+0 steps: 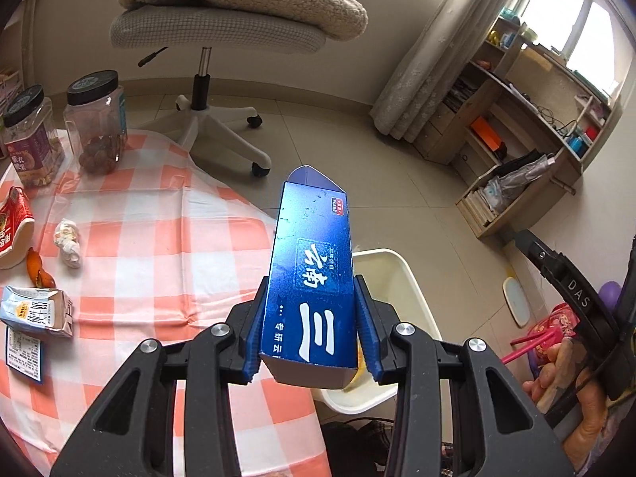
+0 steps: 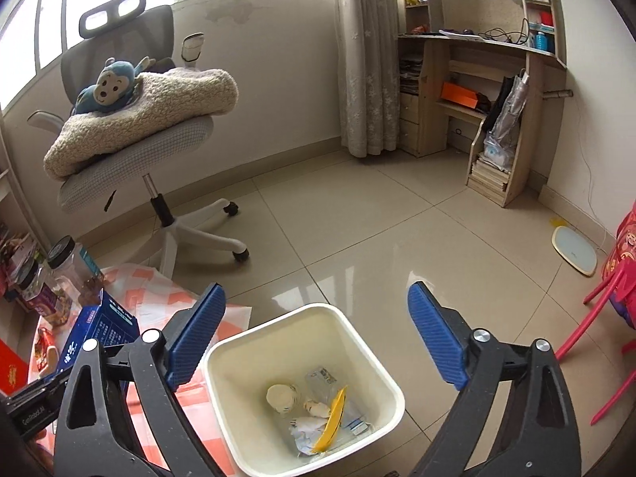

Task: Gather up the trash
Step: 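Drop the yellow packet into the bin with the right gripper while the left lowers the box in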

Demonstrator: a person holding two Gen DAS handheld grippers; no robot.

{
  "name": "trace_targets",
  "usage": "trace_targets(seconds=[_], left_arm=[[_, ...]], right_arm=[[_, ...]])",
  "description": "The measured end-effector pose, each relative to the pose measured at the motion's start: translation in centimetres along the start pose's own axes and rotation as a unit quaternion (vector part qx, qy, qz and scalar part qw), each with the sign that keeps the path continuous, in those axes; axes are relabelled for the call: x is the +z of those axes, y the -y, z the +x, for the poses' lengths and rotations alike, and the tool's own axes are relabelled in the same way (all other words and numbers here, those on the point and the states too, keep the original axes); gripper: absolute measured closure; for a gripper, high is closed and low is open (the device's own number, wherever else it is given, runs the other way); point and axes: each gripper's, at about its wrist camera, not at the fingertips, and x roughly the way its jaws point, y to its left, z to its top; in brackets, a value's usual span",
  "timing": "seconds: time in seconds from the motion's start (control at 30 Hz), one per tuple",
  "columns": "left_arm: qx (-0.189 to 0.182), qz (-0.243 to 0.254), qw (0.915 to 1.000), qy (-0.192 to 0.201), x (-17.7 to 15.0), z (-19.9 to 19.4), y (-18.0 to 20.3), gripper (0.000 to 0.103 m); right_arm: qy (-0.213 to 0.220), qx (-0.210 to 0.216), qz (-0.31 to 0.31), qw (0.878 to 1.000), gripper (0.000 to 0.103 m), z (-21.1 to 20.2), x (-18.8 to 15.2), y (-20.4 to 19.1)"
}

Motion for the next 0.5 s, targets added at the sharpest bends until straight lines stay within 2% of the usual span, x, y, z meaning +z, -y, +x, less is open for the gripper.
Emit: trace_targets(seconds=[0.2, 0.33, 0.37, 0.4, 0.5], left_arm=[[-0.024, 0.036, 0.9989, -0.015, -0.3, 2.5, 4.3, 0.063], [-0.055, 0.052, 0.9968, -0.028, -0.5, 4.3, 6.8, 0.061], [-0.058, 0.057, 0.9961, -0.034, -0.7, 4.7, 7.2, 0.059], [-0.059, 0.060, 0.9958, -0.037, -1.0, 5.0, 7.5, 0.051], [-0.045, 0.063, 0.9963, -0.036, -1.4, 5.4, 7.5, 0.049]], right_arm=[[0.020, -0.034, 0.037, 0.999, 0.009, -0.7, 0.7, 4.0], [0.022, -0.044, 0.049, 0.998, 0.008, -0.7, 0.8, 5.6], [0.021, -0.047, 0.049, 0.997, 0.008, -0.6, 0.9, 5.8], [0.020, -0.050, 0.047, 0.997, 0.008, -0.6, 0.9, 5.9], [0.020, -0.055, 0.041, 0.997, 0.008, -0.6, 0.7, 5.9]])
